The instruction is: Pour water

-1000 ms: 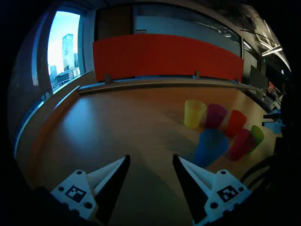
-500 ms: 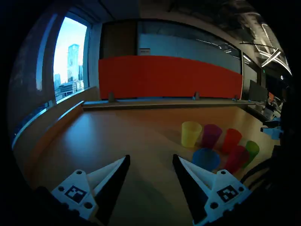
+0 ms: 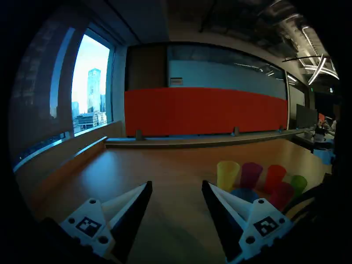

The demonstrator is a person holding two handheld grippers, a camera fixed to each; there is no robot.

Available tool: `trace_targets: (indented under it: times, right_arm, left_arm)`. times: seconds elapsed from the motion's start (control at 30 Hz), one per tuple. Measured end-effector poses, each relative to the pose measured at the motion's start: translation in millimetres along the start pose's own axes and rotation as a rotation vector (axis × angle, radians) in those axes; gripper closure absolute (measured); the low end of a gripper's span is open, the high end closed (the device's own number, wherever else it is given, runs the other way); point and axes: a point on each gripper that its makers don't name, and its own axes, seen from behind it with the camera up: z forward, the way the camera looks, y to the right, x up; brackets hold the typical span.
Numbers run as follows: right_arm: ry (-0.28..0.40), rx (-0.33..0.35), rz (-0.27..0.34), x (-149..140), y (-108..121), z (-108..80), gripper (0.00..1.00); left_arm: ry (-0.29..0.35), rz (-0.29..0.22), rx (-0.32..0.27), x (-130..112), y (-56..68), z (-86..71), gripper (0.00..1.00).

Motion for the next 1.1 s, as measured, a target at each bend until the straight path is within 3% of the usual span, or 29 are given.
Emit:
trace_targets:
  times: [0.27,0.37,0.67,0.97,1.1]
  right_arm:
    - [0.152,-0.060,0.011,36.3,13.3,-4.5,0.05]
    - [0.173,-0.072,-0.001,36.3,14.8,-3.6,0.05]
    - [0.158,-0.081,0.041,28.8,13.2,-0.3,0.05]
    - [0.175,-0.061,0.103,35.5,12.1,-1.6,0.05]
    - [0.168,-0.053,0.113,33.6,12.3,-2.6,0.04]
  left_arm:
    - [0.056,0.004,-0.002,7.6,5.4,-2.1,0.17]
    - [0.084,0.008,-0.003,13.2,7.7,-3.3,0.17]
    - [0.136,0.024,0.010,21.2,12.4,-5.8,0.17]
    - [0.171,-0.057,0.027,24.4,11.4,-6.9,0.17]
    - [0.183,-0.057,0.040,26.6,10.7,-6.1,0.17]
